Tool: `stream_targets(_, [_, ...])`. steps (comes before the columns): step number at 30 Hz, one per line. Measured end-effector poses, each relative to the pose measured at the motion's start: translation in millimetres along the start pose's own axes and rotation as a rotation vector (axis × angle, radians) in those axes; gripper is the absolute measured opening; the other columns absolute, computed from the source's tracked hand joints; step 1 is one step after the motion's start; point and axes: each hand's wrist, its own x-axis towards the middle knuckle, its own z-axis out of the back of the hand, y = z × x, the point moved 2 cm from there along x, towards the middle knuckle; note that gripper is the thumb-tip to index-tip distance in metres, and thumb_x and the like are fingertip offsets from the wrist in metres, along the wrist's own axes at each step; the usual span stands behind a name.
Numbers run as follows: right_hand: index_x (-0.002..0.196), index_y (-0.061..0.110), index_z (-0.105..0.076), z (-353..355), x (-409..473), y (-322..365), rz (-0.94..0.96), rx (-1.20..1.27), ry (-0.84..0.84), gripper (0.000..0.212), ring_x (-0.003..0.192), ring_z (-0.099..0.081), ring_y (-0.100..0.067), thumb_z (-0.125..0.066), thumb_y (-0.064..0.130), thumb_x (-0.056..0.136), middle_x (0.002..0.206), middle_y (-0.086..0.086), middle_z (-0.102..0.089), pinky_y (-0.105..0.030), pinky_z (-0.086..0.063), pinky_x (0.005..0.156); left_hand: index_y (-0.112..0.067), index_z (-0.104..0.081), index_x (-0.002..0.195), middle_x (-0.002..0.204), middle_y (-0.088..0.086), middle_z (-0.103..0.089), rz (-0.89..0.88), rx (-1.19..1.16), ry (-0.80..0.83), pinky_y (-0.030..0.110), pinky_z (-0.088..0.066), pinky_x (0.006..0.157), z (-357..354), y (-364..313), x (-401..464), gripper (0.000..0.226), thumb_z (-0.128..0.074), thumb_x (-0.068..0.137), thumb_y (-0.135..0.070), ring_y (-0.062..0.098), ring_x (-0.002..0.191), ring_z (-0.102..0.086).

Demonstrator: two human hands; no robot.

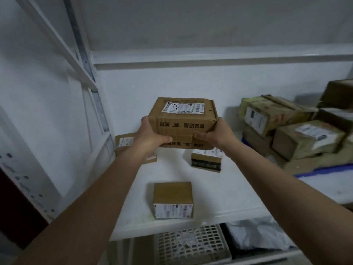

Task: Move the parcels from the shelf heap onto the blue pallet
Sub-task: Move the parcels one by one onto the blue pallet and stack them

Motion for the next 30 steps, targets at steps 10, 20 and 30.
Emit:
stream_targets(10, [0.117, 0.013, -0.047, 124, -54, -34, -0.056, 0.075, -0.182, 0.071, 0.101, -0.063, -0.021, -0.088, 0.031, 0.062, 0.112, -0.002, -0.064, -0.044, -0.056, 0.086, -0.020, -0.033, 0.133, 0.117, -0.003, -0.056, -0.145, -0.012, 0.146, 0.035, -0.047, 0.097, -75, -85, -46, 0.079, -0.082, 0.071, -0.011, 0.016, 0.113, -0.054])
stream_targets(20, [0.124, 0.020, -0.049, 277, -51, -97, -0.032, 0.034, -0.211, 0.073, 0.104, -0.062, -0.017, -0.085, 0.033, 0.063, 0.112, 0.003, -0.064, -0.039, -0.056, 0.086, -0.021, -0.031, 0.137, 0.124, -0.002, -0.055, -0.236, 0.007, 0.197, 0.029, -0.044, 0.090, -201, -176, -63, 0.083, -0.082, 0.072, -0.015, 0.016, 0.113, -0.052])
stream_targets(30, [0.125, 0.018, -0.054, 432, -21, -154, 0.062, 0.086, -0.136, 0.075, 0.101, -0.064, -0.015, -0.079, 0.053, 0.064, 0.114, 0.000, -0.066, -0.024, -0.051, 0.071, -0.023, -0.033, 0.137, 0.123, -0.002, -0.057, -0.253, -0.031, 0.176, 0.038, -0.045, 0.101, -345, -264, -52, 0.082, -0.083, 0.072, -0.019, 0.018, 0.116, -0.053])
